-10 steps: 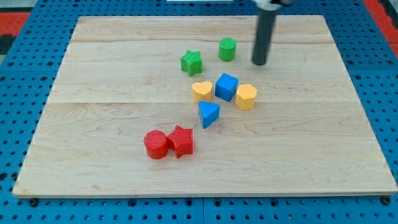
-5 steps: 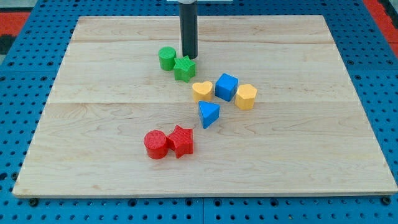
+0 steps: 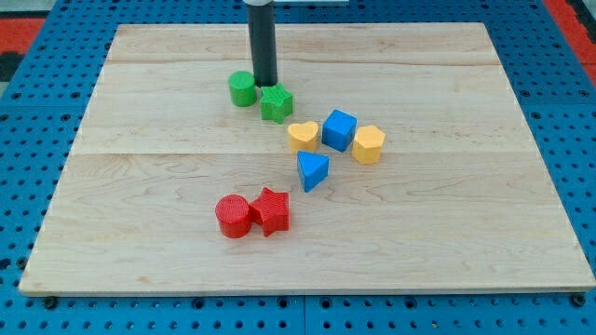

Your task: Move the green circle at the left side of the green star

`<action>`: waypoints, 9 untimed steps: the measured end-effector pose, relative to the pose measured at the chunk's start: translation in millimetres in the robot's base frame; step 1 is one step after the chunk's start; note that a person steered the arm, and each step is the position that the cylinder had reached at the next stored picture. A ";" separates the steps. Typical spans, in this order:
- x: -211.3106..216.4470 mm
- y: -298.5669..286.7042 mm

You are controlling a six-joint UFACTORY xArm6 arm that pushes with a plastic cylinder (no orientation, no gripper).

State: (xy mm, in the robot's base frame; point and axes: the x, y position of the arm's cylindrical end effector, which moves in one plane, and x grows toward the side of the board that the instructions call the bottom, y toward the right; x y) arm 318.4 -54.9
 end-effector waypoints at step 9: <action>4.6 -98.9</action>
State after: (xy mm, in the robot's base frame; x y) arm 323.1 -153.8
